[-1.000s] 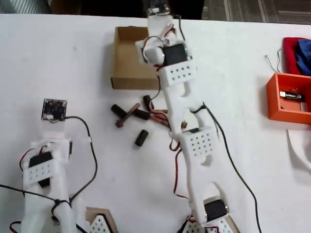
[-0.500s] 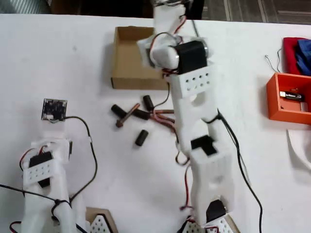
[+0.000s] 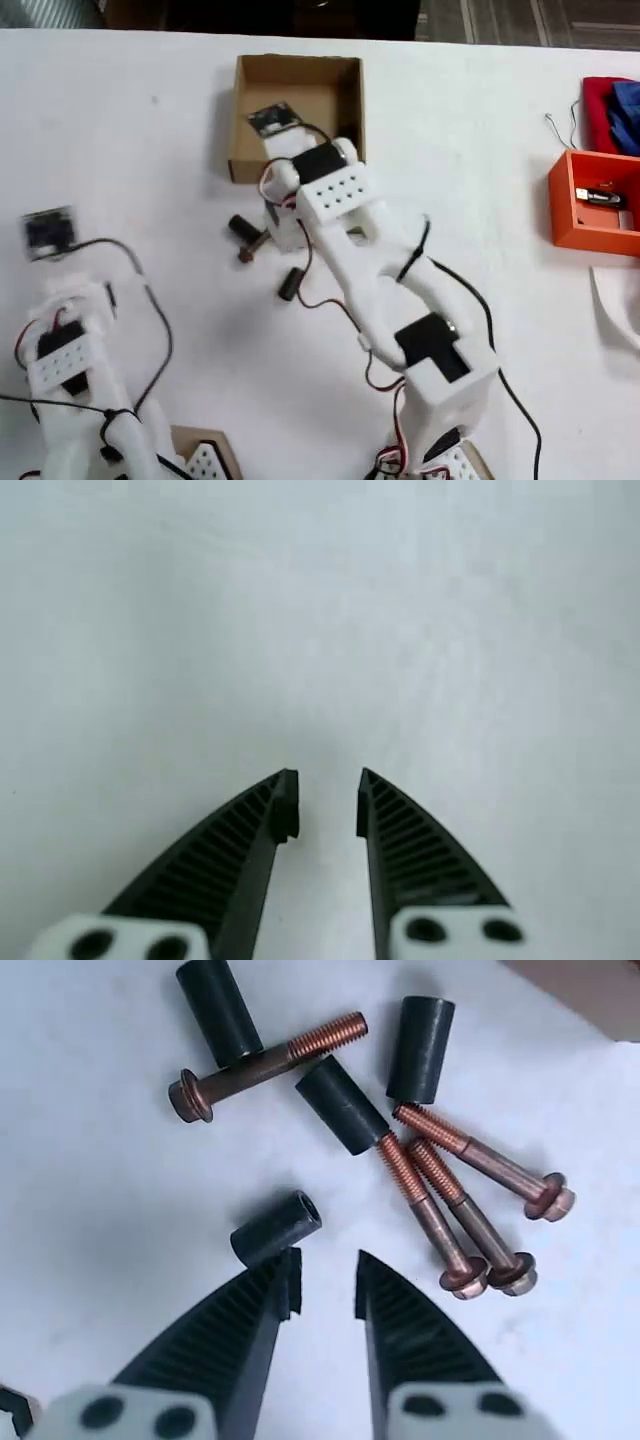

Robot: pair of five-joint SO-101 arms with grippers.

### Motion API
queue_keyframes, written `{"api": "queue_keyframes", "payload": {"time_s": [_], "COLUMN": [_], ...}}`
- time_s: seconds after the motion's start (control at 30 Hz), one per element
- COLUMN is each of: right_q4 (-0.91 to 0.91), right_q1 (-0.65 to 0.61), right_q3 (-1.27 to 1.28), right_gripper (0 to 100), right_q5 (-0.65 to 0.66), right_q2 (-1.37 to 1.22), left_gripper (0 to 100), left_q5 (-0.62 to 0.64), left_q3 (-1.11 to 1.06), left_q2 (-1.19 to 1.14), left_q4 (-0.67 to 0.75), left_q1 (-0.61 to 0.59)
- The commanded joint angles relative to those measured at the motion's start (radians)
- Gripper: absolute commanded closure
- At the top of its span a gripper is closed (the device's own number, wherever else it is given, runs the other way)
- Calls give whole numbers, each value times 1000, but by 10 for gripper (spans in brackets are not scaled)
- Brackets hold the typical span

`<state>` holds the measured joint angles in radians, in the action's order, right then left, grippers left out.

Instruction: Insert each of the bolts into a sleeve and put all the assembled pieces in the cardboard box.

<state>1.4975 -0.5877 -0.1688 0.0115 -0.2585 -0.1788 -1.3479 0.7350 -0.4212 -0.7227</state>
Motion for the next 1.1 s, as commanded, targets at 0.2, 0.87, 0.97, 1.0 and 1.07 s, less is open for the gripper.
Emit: {"api": "queue_keyframes", "payload": {"time_s": [0.2,0.87,0.97,1.0,1.07], "right_q4": [-12,-12,-22,-25,-25], "right_q1": [-54,-130,-131,-130,-127], "right_q3": [-6,-51,-49,-48,-52], "right_gripper": [880,879,879,879,879], "right_q5": [-313,-327,-327,-327,-327], "right_q2": [-136,-237,-239,-242,-266], "left_gripper": [876,876,876,876,876], "left_q5": [104,104,104,104,104], "left_q3": [4,4,4,4,4], "left_q2": [2,2,2,2,2], "left_q4": [52,55,55,55,55], "left_q1": [-46,-44,-44,-44,-44]}}
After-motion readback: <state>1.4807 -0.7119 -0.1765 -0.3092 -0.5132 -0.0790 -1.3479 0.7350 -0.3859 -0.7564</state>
